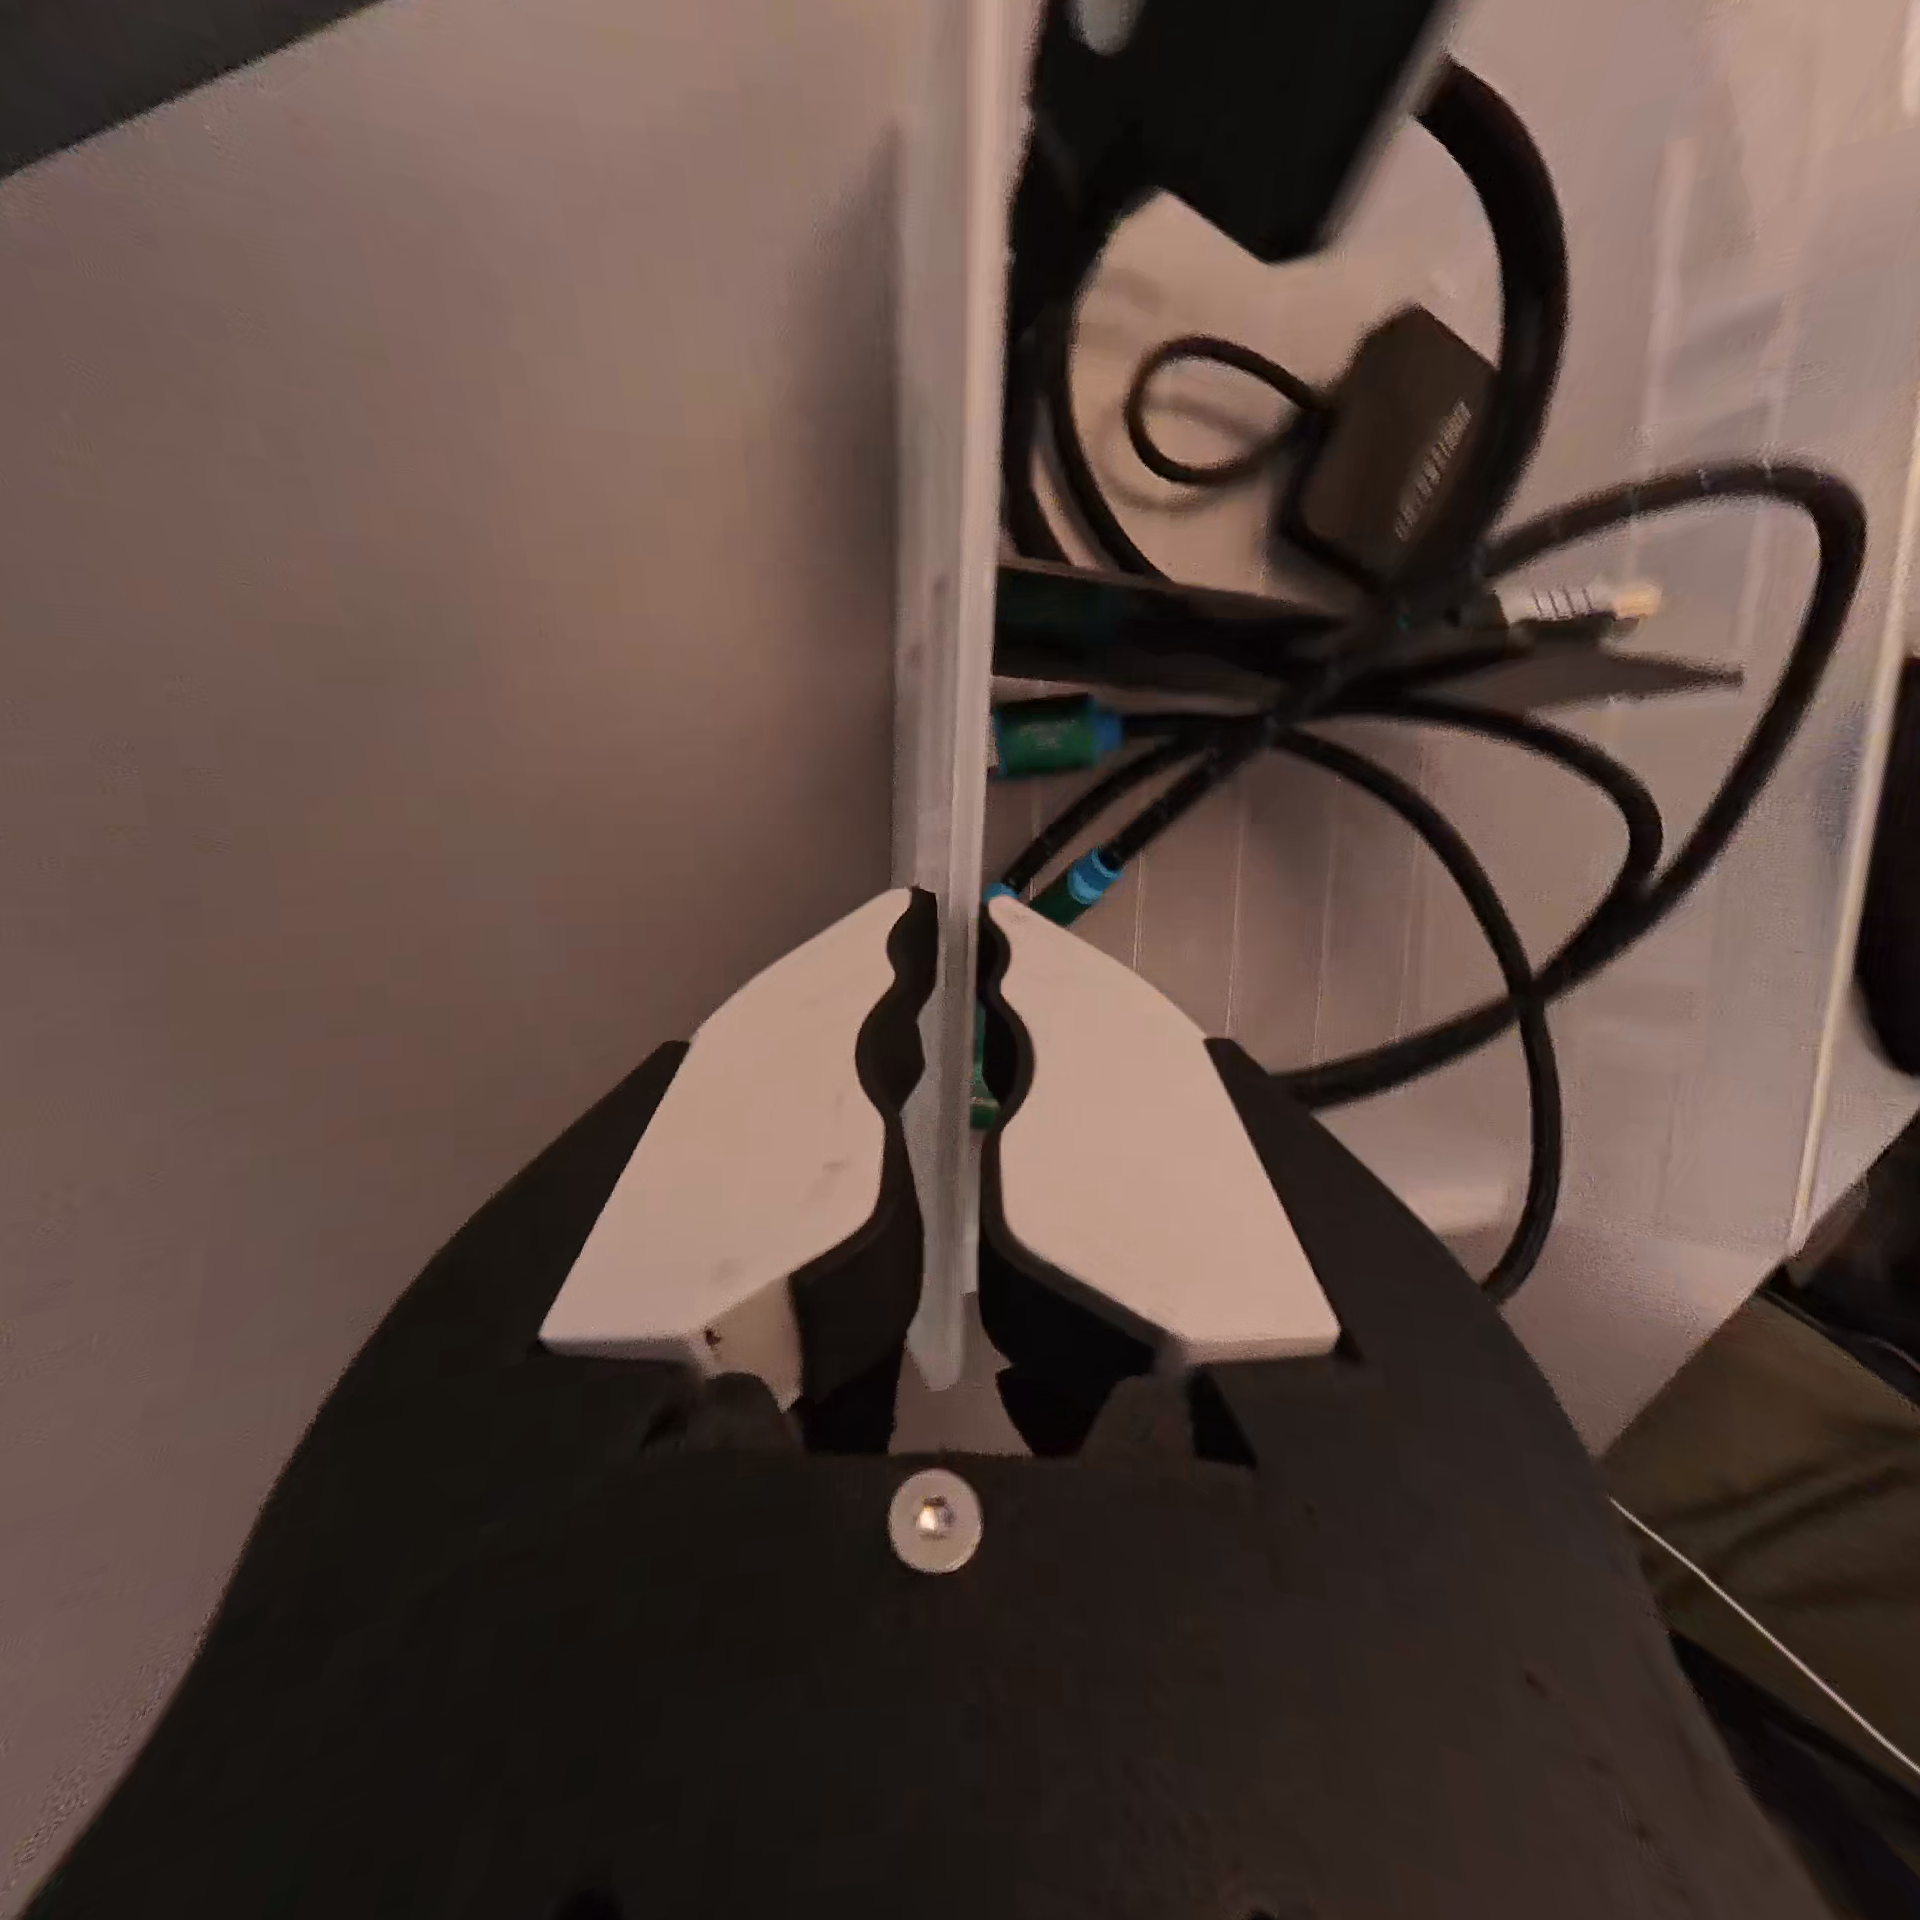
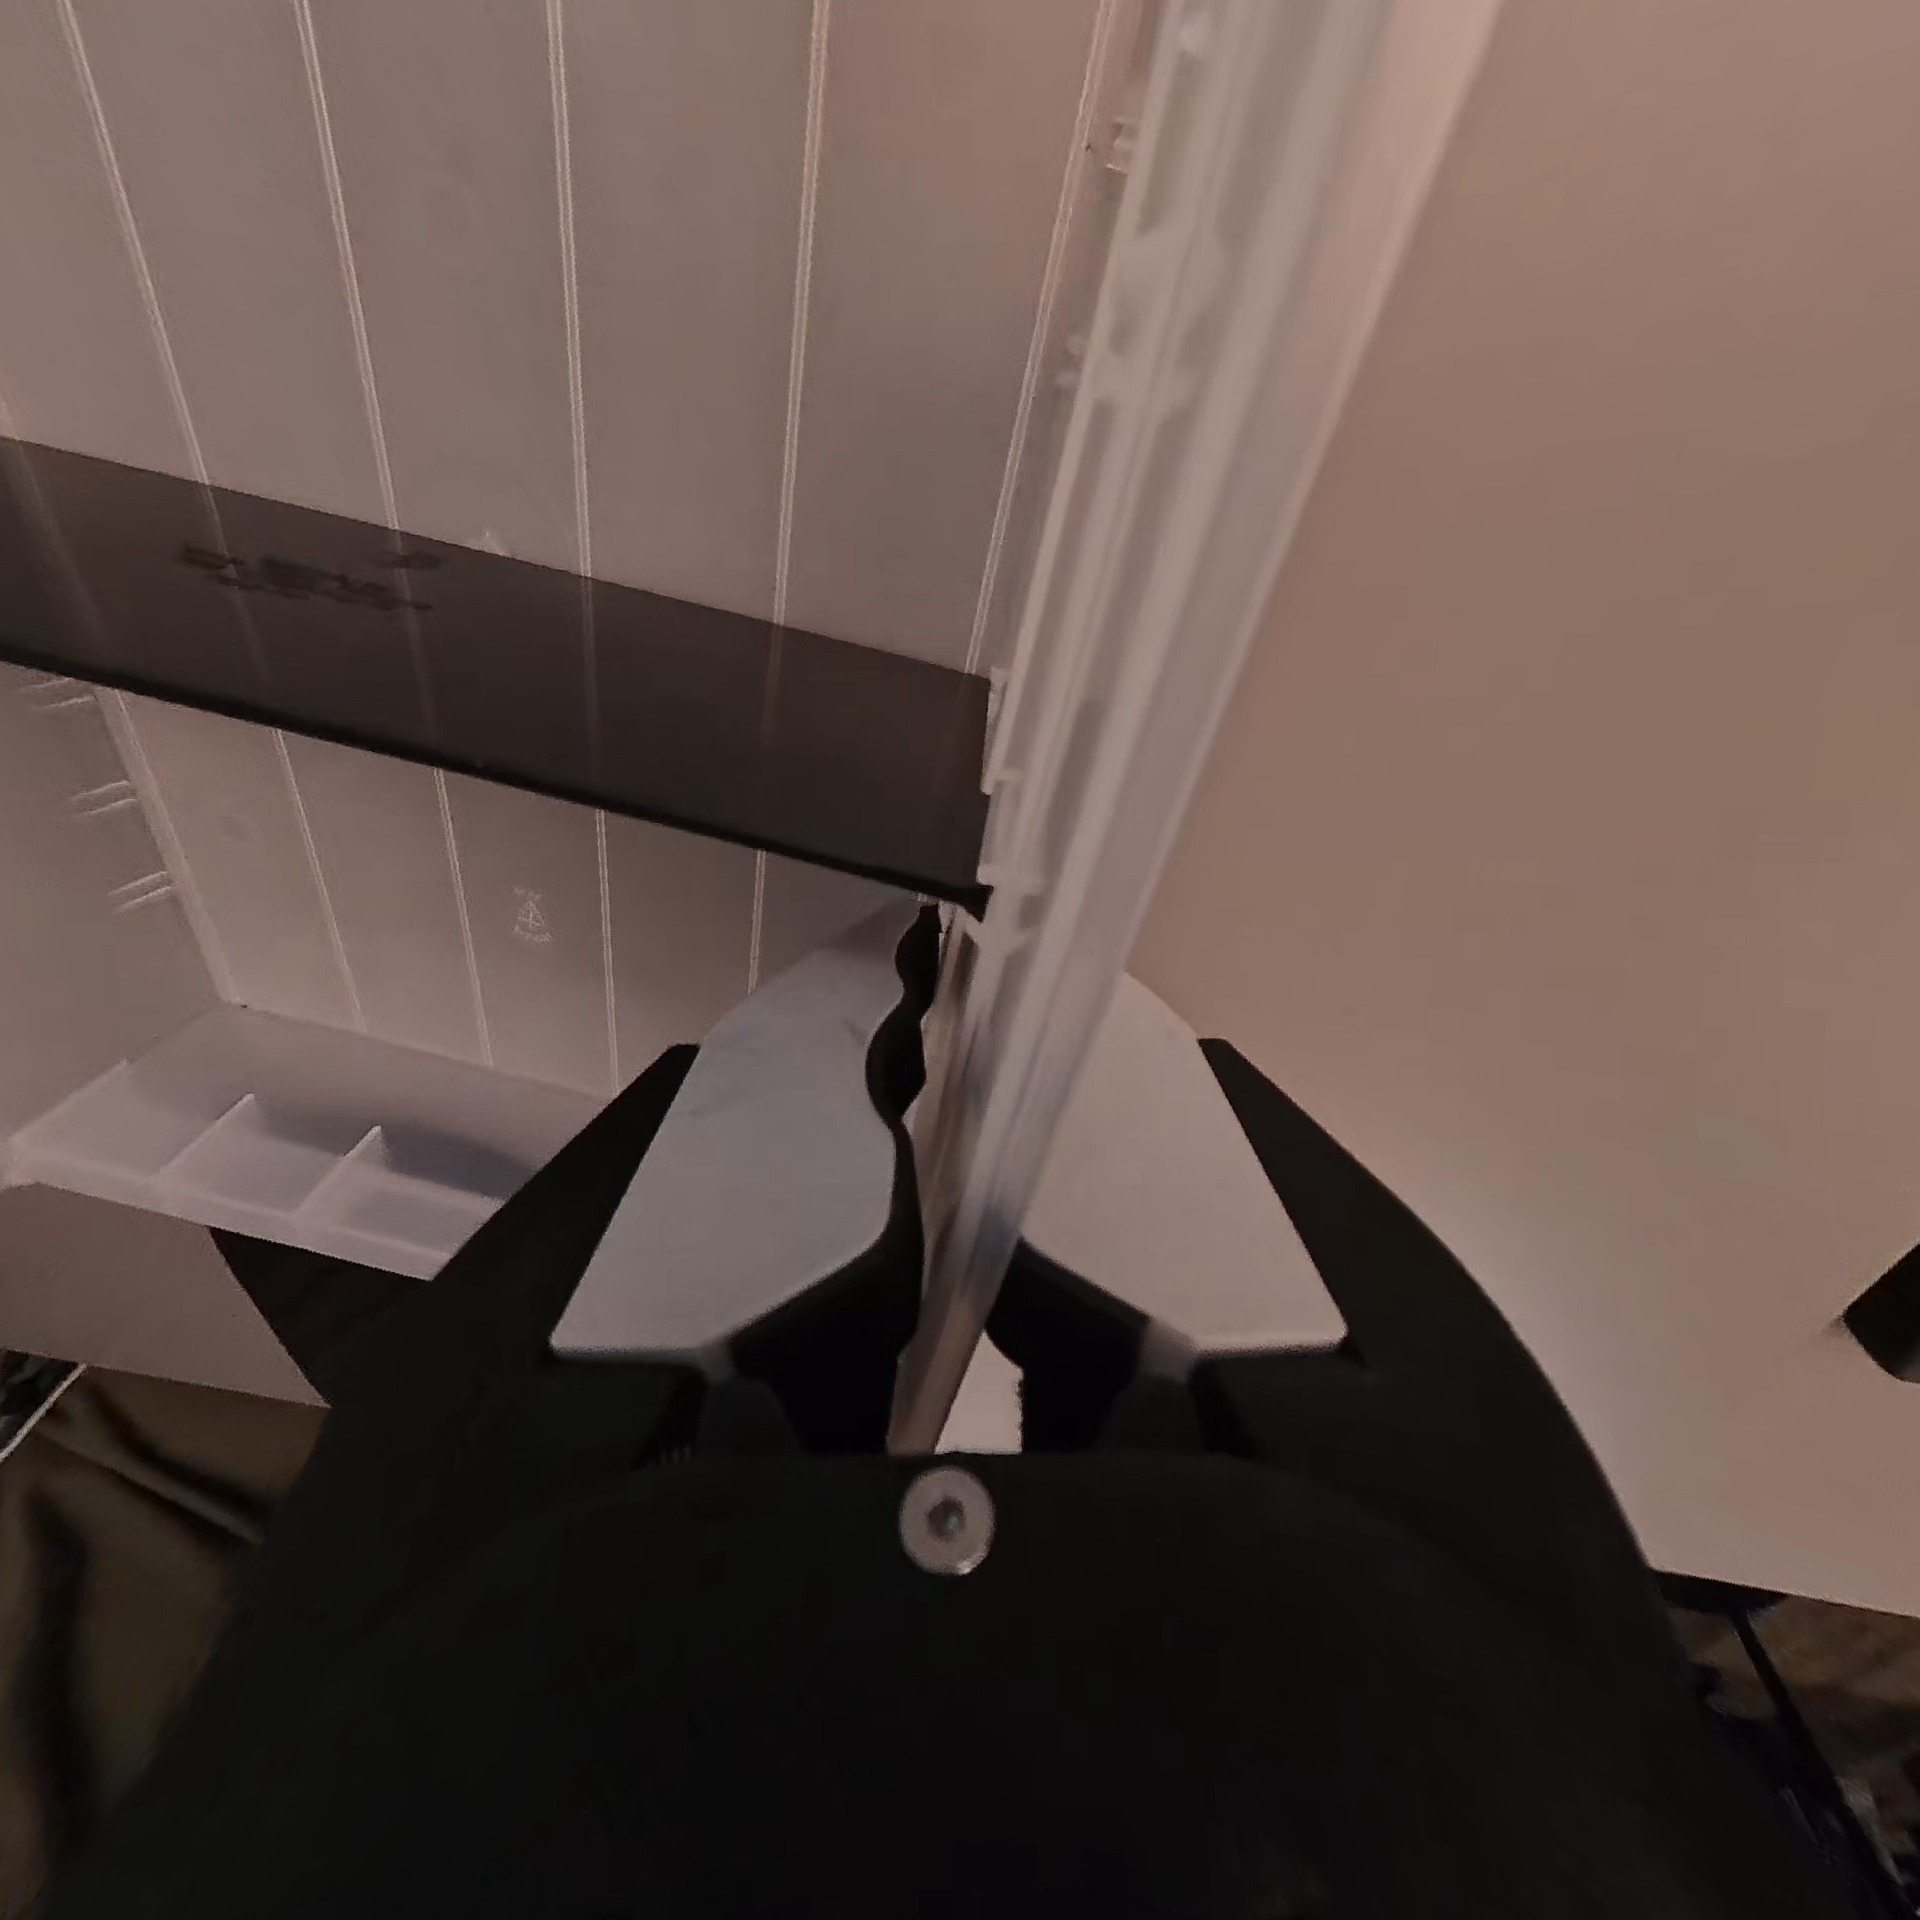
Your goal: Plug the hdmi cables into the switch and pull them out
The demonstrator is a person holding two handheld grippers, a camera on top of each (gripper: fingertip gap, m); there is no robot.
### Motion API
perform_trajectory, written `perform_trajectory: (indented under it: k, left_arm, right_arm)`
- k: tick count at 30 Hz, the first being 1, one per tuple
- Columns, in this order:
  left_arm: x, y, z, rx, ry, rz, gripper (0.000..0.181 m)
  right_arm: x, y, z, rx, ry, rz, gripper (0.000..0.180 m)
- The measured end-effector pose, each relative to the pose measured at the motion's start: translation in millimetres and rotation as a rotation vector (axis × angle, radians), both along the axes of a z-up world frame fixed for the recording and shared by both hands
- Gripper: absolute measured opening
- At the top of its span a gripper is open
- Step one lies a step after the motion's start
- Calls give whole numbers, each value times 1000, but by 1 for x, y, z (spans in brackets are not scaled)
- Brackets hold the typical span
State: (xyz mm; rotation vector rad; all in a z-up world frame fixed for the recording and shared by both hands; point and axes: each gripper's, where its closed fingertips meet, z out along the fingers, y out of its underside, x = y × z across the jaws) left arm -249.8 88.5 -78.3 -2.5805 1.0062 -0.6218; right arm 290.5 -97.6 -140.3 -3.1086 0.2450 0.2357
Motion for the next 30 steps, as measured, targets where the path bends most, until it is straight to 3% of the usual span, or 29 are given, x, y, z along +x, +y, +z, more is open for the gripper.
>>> perform_trajectory:
  k: [5,12,16,23,30]
  left_arm:
    - [-83,16,2,-24,-20,140,6]
    - [-196,20,4,-44,-83,470,8]
    - [-243,10,5,-59,-144,613,9]
    - [-279,3,6,-54,-244,762,11]
    - [-283,6,7,-37,-243,786,11]
  right_arm:
    - [1,1,0,14,6,83,6]
    - [1,0,0,-3,6,152,7]
    - [-2,5,0,-14,13,93,5]
    - [-2,6,0,-14,4,30,5]
    - [-10,-2,0,-23,-3,0,5]
